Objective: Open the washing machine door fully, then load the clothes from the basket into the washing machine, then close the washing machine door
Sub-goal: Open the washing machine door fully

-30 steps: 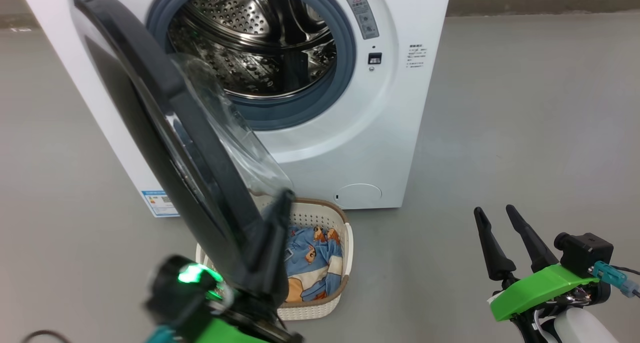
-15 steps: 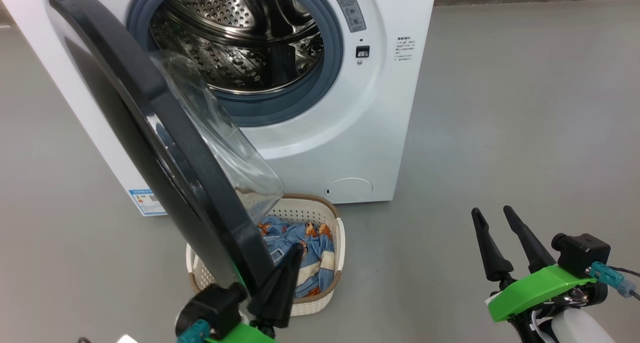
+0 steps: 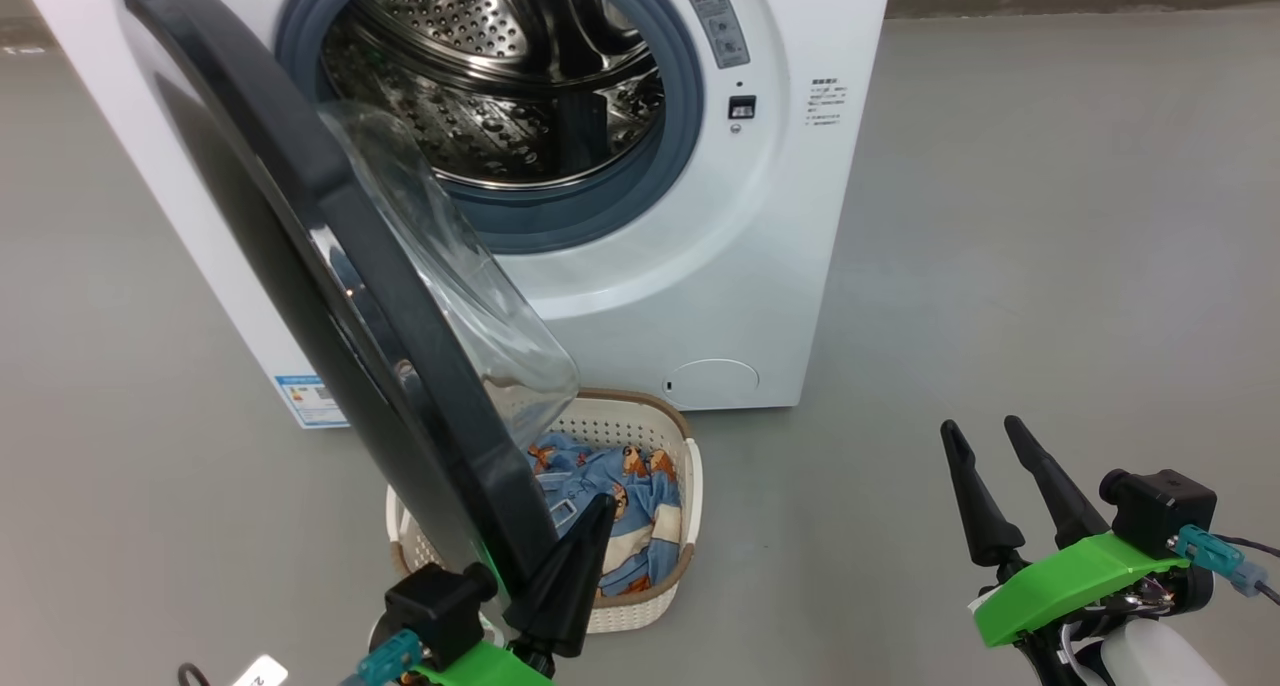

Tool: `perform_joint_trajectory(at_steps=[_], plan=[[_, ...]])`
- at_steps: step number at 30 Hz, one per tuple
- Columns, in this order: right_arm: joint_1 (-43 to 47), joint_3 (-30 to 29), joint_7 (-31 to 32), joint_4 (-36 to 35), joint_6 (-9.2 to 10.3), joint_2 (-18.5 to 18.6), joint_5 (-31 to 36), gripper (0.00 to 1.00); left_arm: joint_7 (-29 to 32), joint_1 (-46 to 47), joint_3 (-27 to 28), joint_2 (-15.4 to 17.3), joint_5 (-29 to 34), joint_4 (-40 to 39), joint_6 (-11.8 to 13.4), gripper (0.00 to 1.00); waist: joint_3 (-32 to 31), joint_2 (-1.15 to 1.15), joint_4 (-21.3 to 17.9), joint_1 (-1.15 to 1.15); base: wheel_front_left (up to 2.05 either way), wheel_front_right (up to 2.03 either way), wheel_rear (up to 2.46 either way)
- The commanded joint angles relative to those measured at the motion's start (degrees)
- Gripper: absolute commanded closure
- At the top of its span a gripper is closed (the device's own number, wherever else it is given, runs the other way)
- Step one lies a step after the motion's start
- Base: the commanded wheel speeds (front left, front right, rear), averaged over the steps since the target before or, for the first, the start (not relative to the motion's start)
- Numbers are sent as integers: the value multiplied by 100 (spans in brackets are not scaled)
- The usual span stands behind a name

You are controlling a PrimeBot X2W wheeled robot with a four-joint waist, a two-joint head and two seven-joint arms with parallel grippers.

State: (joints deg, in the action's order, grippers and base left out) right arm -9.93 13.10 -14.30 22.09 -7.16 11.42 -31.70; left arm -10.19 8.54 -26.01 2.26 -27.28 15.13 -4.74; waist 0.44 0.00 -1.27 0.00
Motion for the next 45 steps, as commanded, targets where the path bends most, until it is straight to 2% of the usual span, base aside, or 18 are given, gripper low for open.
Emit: perform_joint_trajectory(at_steps=[1,22,35,45], plan=[[-154,124,-70,-108,-33,67,27,0,-76,285,251,62,-74,-35,83,100,-12,0,47,0,0,0,0],[-18,-53,-70,-61,-33,-74,9,0,165,-125,392,457,-139,-517,388,100,-136,0,1030,0,0,0,0],[46,-201,-70,-103,-33,-139,31,0,474,-293,573,692,-194,-834,709,100,-186,0,1555,0,0,0,0],[49,-280,-70,-139,-33,-209,60,0,709,-159,1088,1077,-336,-719,1022,100,-118,0,1949,0,0,0,0]])
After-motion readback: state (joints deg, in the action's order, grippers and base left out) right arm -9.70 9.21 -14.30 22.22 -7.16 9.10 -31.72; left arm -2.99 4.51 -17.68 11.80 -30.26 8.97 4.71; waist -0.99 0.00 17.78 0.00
